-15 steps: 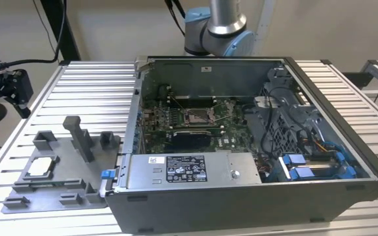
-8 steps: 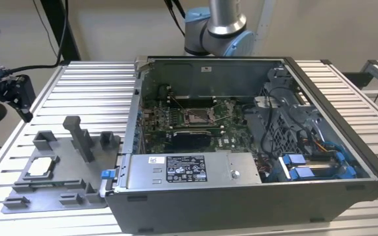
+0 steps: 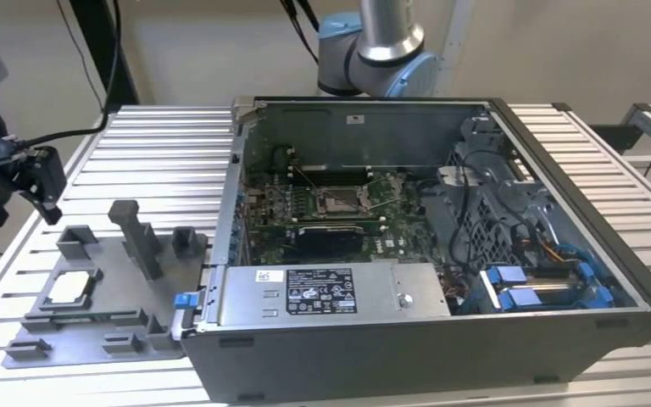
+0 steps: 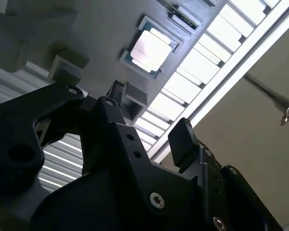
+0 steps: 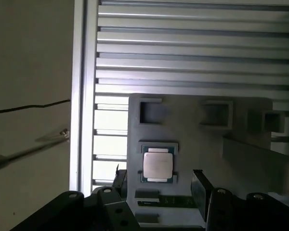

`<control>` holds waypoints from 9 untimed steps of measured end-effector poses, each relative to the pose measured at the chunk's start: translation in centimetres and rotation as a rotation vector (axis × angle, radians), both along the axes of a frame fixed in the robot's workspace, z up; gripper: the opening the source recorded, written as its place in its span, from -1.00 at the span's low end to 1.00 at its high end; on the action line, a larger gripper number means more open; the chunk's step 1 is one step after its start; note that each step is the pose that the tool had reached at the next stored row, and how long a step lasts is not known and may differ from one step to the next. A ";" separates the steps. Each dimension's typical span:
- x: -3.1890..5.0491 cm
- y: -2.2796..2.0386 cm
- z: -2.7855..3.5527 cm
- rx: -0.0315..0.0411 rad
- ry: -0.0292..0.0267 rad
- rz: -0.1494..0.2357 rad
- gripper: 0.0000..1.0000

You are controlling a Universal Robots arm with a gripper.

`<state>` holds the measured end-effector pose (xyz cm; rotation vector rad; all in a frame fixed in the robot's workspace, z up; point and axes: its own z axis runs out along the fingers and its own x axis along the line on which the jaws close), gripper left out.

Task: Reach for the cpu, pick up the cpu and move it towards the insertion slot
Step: 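Pick up the cpu and move it towards the insertion slot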

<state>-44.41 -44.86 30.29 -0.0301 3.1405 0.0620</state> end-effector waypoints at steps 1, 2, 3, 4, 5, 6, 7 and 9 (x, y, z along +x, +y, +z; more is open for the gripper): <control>0.00 -0.09 -0.20 0.0001 -0.0002 0.000 -1.00; 0.00 -0.16 -0.38 0.0001 -0.0002 0.000 -1.00; 0.00 -0.19 -0.57 0.0001 -0.0002 0.000 -1.00; -0.01 -0.21 -0.75 0.0001 -0.0002 0.000 -1.00; 0.00 -0.24 -0.92 0.0000 -0.0002 0.000 -1.00; 0.00 -0.28 -1.09 0.0000 -0.0001 0.000 -1.00; 0.00 -0.32 -1.28 0.0000 -0.0001 0.000 -1.00; 0.01 -0.41 -1.64 0.0000 0.0000 0.000 -1.00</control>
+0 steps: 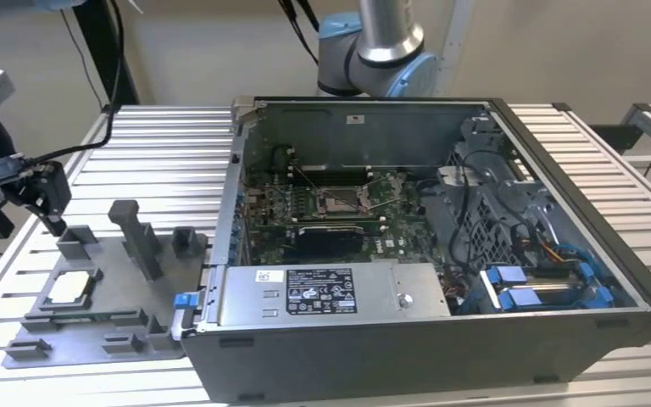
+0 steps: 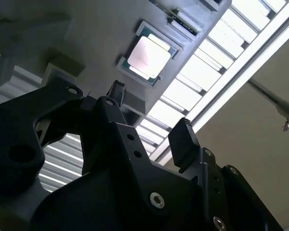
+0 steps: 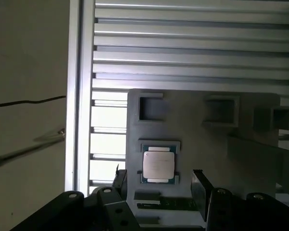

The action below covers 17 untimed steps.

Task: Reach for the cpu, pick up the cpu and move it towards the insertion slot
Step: 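Pick up the cpu and move it towards the insertion slot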

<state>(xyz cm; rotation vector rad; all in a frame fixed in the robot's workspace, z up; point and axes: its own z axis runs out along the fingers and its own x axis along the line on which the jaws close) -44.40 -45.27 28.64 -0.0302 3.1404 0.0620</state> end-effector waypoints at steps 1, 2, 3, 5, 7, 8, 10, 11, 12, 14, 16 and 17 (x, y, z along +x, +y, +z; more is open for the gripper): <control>0.00 -0.06 -0.18 0.0000 0.0000 0.000 -1.00; 0.03 -0.14 -0.36 0.0000 -0.0001 0.000 -1.00; 0.10 -0.25 -0.57 0.0001 -0.0002 0.000 -1.00; 0.33 -0.41 -0.92 0.0001 -0.0002 0.000 -1.00; 0.51 -0.50 -1.28 0.0000 0.0000 0.000 -1.00; 0.52 -0.49 -1.46 0.0000 0.0000 0.000 -1.00; 0.52 -0.50 -1.84 0.0001 -0.0002 0.000 -1.00; 0.52 -0.50 -2.01 0.0001 -0.0002 0.000 -1.00; 0.52 -0.50 -2.18 0.0000 -0.0001 0.000 -1.00; 0.52 -0.50 -2.56 0.0000 -0.0001 0.000 -1.00; 0.52 -0.50 -2.92 0.0000 -0.0004 0.000 -1.00; 0.51 -0.50 -3.11 0.0001 -0.0010 0.000 -1.00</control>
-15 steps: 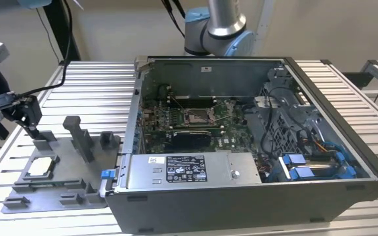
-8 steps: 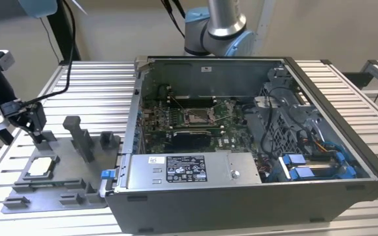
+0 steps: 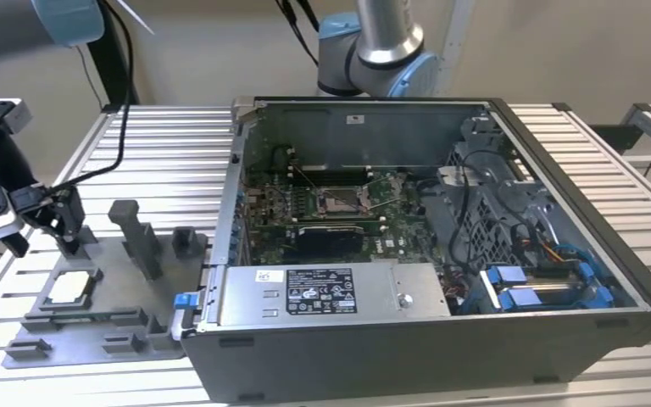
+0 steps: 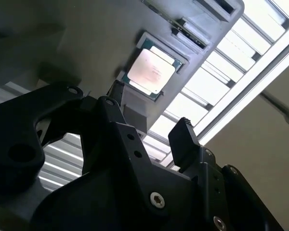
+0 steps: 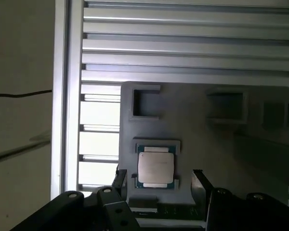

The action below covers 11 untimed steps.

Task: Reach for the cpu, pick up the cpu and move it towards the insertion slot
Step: 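Pick up the cpu and move it towards the insertion slot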

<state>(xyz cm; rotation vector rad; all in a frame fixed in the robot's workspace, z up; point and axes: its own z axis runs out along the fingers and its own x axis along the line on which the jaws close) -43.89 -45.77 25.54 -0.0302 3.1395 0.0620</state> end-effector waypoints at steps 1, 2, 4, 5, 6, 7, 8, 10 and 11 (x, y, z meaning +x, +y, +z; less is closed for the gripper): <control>0.00 0.00 -0.19 0.0000 0.0000 0.000 -1.00; 0.00 0.00 -0.35 0.0003 -0.0003 0.000 -1.00; -0.03 0.01 -0.64 0.0037 -0.0025 0.000 -1.00; -0.08 0.00 -0.74 0.0071 -0.0028 0.001 -1.00; -0.14 0.01 -0.91 0.0104 -0.0035 0.001 -1.00; -0.19 0.01 -1.09 0.0106 -0.0041 0.003 -1.00; -0.20 -0.03 -1.27 0.0106 -0.0039 0.007 -1.00; -0.28 -0.04 -1.65 0.0106 -0.0038 0.012 -1.00; -0.30 -0.04 -1.81 0.0105 -0.0037 0.013 -1.00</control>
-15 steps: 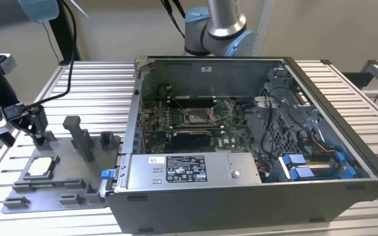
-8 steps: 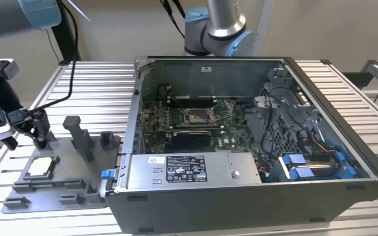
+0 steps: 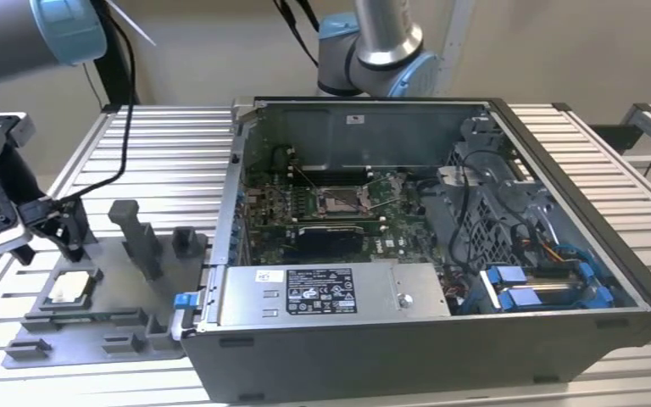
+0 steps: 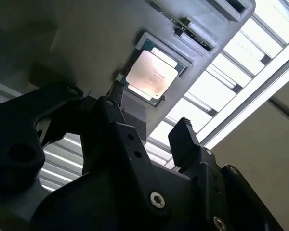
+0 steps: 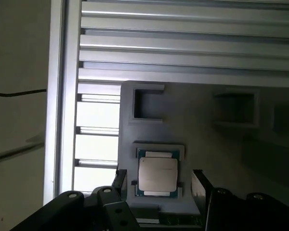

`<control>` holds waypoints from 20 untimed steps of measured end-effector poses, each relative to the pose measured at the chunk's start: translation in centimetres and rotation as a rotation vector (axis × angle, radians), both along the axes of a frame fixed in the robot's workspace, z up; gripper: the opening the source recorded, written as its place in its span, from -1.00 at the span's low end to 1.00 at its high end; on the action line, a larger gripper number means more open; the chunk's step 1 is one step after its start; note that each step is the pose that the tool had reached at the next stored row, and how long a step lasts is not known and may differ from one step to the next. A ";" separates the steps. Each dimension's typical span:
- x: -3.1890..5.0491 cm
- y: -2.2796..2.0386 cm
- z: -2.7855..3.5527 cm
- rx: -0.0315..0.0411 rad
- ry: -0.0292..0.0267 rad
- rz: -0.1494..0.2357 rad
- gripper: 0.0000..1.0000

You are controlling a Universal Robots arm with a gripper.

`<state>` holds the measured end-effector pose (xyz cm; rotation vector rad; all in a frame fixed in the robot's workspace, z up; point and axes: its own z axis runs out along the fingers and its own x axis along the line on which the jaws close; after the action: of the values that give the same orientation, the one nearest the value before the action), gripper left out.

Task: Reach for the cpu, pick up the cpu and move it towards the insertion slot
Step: 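Pick up the cpu and move it towards the insertion slot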

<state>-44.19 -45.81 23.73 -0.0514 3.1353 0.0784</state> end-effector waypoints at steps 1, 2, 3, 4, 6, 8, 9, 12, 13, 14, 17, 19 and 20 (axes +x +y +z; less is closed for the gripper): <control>-0.07 -0.06 -0.18 -0.0002 0.0004 0.001 -1.00; -0.17 -0.19 -0.37 -0.0001 0.0007 0.001 -1.00; -0.17 -0.19 -0.54 0.0002 0.0011 0.001 1.00; -0.17 -0.19 -0.65 -0.0007 0.0017 0.001 1.00; -0.17 -0.20 -1.00 -0.0008 0.0018 0.001 1.00; -0.17 -0.20 -1.37 -0.0007 0.0018 0.001 1.00; -0.17 -0.20 -1.54 -0.0009 0.0020 0.001 1.00; -0.15 -0.25 -2.08 -0.0009 0.0020 0.001 1.00; -0.14 -0.33 -2.26 -0.0009 0.0020 0.001 1.00; -0.13 -0.38 -2.45 -0.0009 0.0020 0.001 1.00; -0.12 -0.61 -2.99 -0.0008 0.0020 0.001 1.00; -0.12 -0.78 -3.36 -0.0007 0.0019 0.001 1.00; -0.09 -0.80 -3.55 -0.0006 0.0017 0.001 1.00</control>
<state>-44.28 -46.60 20.17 -0.0531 3.1370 0.0776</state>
